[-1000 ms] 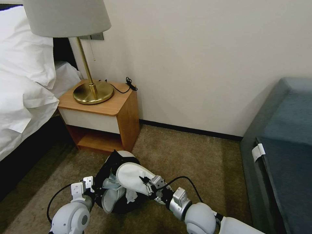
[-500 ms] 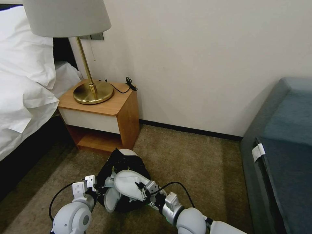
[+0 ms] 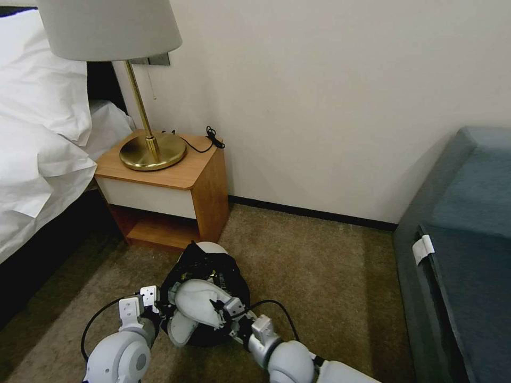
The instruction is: Pick up the trash bin, then pick up the garbage on the floor and place it into the trash bin.
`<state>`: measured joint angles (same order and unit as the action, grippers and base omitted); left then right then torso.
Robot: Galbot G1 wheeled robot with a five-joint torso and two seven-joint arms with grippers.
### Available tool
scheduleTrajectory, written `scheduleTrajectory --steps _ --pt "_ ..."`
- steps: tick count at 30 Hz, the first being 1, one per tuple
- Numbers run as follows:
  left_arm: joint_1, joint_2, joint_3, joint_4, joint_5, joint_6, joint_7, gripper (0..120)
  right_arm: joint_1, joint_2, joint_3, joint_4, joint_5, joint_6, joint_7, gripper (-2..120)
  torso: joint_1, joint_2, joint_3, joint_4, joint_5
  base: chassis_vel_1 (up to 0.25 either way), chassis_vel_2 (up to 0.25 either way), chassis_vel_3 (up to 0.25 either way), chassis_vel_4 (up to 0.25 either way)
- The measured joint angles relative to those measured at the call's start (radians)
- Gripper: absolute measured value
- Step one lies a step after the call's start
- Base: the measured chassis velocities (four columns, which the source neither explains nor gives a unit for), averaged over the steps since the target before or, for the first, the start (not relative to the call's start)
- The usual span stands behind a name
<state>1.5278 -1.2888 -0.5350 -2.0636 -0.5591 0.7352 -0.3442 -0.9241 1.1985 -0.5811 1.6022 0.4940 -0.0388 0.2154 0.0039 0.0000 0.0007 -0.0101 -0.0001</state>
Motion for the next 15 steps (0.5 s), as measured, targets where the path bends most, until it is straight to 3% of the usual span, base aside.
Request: scheduleTrajectory --steps 15 --pt "-0.003 -0.004 -0.003 0.0 0.0 0.0 0.003 0 0.023 0.057 0.004 -0.084 -0.018 0.047 0.008 0 0.0 0.0 0.0 -0.0001 0.0 0.0 0.0 0.0 0.0"
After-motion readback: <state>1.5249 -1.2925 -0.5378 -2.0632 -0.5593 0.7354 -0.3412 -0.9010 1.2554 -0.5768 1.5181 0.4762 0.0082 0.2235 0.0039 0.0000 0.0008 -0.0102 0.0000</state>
